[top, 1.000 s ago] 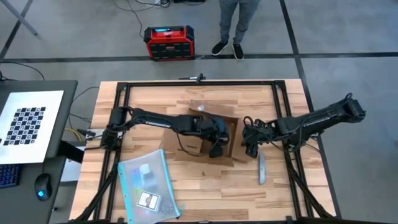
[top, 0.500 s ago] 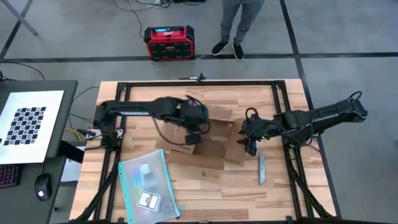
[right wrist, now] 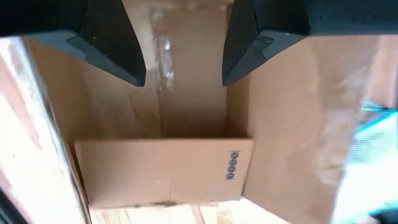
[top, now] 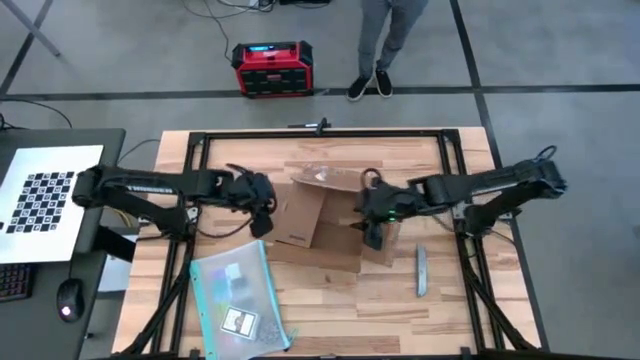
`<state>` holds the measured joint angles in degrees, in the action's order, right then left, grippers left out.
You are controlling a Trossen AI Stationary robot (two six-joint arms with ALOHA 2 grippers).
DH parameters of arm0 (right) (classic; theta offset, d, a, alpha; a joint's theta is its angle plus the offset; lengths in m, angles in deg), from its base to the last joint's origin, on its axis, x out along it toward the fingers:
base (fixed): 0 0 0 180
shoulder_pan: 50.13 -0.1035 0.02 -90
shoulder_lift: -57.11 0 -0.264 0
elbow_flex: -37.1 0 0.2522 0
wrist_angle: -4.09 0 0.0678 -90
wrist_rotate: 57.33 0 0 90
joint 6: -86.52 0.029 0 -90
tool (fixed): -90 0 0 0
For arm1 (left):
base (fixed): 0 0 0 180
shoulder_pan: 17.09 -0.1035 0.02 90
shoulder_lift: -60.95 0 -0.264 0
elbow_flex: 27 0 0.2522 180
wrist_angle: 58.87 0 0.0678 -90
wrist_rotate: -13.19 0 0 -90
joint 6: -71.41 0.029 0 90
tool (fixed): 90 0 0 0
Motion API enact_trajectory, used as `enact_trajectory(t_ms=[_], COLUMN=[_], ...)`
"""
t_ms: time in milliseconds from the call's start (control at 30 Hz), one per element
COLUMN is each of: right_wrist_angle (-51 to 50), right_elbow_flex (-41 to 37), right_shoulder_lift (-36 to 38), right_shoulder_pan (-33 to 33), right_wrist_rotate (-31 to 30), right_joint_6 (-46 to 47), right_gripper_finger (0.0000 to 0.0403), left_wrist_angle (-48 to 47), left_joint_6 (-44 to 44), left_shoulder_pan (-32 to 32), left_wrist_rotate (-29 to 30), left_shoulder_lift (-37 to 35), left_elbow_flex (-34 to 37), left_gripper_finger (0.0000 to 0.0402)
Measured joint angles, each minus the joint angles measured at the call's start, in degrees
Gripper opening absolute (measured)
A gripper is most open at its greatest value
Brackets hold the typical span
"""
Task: Unpack boxes
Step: Break down the cardboard box until it is fully flat
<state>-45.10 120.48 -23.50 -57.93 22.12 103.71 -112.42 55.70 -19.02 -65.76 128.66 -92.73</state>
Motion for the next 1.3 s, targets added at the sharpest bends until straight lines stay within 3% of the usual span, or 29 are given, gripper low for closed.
enact_trajectory(t_ms=[200, 300, 533, 633, 767, 1000, 1133, 1300], right_wrist_angle=[-2.89, -2.89, 3.37, 5.61, 2.93, -0.18, -0.46, -0.23], right_elbow_flex=[10.5, 11.66, 11.64, 11.62, 11.66, 11.88, 11.85, 11.62], right_shoulder_lift=[-14.74, -20.65, -29.48, -30.46, -28.7, -20.45, -22.19, -26.7], right_shoulder_pan=[2.14, 2.83, 4.26, 4.29, 3.99, 0.65, -0.47, -0.1], right_wrist_rotate=[0.0, 0.02, 0.37, 0.37, 0.39, 0.18, -0.02, -0.33], right_joint_6=[-4.3, -5.03, -5.12, -5.4, -3.54, -0.78, -0.99, -1.64], right_gripper_finger=[0.0204, 0.0204, 0.0204, 0.0204, 0.0204, 0.0204, 0.0204, 0.0204], left_wrist_angle=[17.27, 24.37, 28.58, 27.91, 19.99, 13.75, 9.36, 12.42], left_joint_6=[0.59, 1.86, 4.52, 4.3, 4.38, 5.35, 5.3, 3.67], left_shoulder_pan=[-0.35, -0.35, -0.22, -0.22, 0.06, -0.51, -1.6, -1.62], left_wrist_rotate=[-0.67, -2.2, -4.23, -5.98, -7.68, -3.29, -2.27, -2.23], left_shoulder_lift=[-0.68, 0.74, 5.06, 5.9, 3.32, -1.92, -1.61, -0.92], left_elbow_flex=[11.59, 13.54, 13.5, 13.06, 9.71, 6.0, 6.47, 11.6], left_gripper_finger=[0.0081, 0.0081, 0.0081, 0.0082, 0.0081, 0.0081, 0.0081, 0.0082])
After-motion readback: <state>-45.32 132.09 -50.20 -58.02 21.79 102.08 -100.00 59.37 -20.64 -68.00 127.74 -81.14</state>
